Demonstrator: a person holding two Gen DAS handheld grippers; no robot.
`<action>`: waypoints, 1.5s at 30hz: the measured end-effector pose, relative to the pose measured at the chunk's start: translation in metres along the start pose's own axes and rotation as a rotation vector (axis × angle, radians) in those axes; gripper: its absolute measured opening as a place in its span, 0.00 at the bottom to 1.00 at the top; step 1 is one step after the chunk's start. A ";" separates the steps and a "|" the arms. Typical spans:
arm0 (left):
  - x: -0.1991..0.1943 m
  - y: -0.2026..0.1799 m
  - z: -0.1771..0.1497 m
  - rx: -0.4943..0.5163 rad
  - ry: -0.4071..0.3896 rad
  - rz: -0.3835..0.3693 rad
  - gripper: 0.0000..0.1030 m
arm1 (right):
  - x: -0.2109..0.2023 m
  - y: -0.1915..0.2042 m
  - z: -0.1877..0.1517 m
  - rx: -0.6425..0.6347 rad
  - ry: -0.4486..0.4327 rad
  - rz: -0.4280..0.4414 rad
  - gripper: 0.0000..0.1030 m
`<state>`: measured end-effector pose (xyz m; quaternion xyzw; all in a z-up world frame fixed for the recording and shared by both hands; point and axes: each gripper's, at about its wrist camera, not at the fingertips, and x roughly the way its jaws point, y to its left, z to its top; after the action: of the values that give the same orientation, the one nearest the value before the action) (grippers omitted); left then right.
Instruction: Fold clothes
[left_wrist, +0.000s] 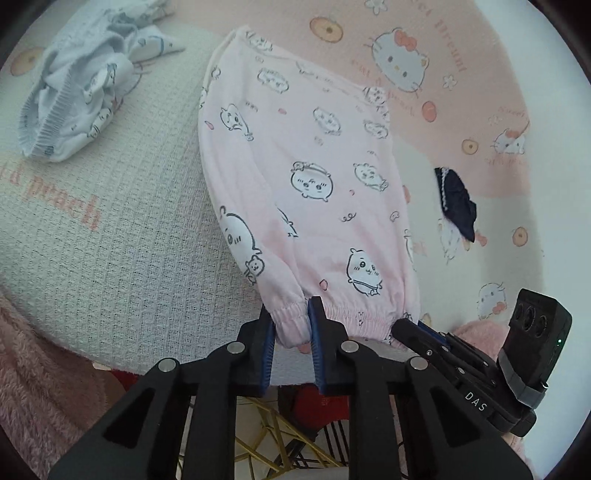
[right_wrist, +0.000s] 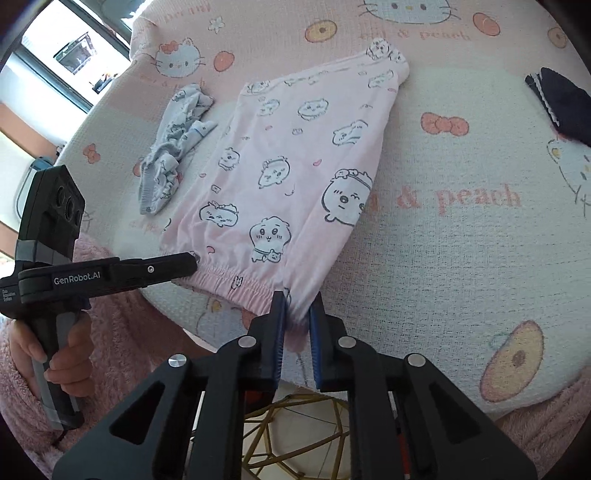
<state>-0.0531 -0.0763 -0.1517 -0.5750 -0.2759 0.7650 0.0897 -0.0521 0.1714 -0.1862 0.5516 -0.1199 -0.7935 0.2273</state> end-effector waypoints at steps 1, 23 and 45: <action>-0.006 -0.001 -0.002 -0.006 -0.006 -0.017 0.17 | -0.006 0.001 0.000 0.003 -0.012 0.010 0.10; -0.013 -0.004 0.006 0.036 0.017 -0.014 0.18 | -0.016 0.001 -0.007 0.052 0.053 0.079 0.10; 0.036 0.019 0.171 0.187 -0.051 0.077 0.47 | 0.050 -0.028 0.167 0.045 0.002 -0.043 0.41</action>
<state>-0.2196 -0.1305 -0.1594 -0.5548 -0.1833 0.8046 0.1061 -0.2283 0.1607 -0.1790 0.5597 -0.1257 -0.7948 0.1980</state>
